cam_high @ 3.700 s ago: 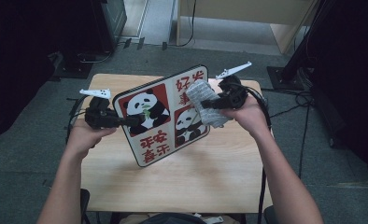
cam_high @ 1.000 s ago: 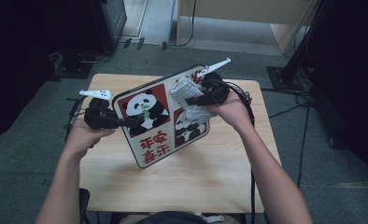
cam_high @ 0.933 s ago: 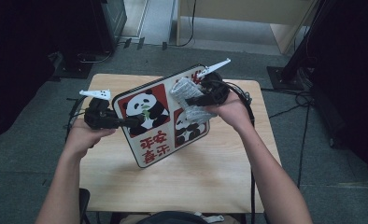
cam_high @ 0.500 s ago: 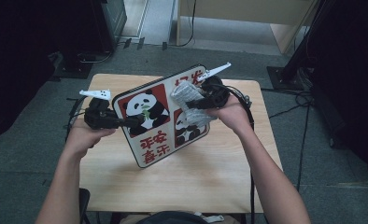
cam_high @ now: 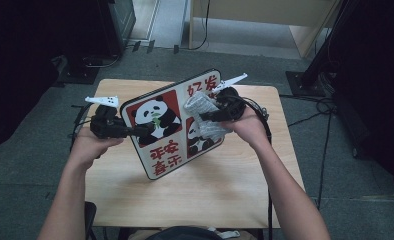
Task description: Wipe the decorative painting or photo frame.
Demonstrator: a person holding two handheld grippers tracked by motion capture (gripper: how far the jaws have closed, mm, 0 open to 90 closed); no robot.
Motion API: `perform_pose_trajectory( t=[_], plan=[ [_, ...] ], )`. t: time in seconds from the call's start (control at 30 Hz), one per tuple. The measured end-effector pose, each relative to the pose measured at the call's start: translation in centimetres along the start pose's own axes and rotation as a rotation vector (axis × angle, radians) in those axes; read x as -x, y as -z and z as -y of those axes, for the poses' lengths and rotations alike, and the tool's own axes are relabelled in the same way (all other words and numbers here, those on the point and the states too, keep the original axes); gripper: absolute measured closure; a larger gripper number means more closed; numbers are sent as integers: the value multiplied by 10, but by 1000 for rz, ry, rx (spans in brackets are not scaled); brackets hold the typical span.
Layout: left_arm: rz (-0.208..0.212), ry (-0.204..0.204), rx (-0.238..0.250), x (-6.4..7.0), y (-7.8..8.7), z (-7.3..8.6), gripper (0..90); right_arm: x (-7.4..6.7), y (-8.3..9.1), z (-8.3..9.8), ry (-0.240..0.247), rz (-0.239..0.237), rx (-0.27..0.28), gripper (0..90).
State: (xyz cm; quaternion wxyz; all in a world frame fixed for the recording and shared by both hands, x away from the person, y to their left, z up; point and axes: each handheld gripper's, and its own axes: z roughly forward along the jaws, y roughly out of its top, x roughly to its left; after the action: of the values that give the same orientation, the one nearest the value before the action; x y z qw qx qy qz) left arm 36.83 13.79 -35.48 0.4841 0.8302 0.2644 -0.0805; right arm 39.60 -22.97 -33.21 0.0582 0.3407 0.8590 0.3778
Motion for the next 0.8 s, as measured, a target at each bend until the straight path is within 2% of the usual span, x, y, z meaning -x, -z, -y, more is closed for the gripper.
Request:
perform_pose_trajectory(
  t=[0.43, 0.8],
  plan=[
    [1, 2, 0, 0, 0, 0, 774, 1, -8, 14, -3, -1, -11, 669],
    [1, 1, 1, 0, 0, 0, 774, 3, -19, 29, -31, -9, -37, 648]
  ],
)
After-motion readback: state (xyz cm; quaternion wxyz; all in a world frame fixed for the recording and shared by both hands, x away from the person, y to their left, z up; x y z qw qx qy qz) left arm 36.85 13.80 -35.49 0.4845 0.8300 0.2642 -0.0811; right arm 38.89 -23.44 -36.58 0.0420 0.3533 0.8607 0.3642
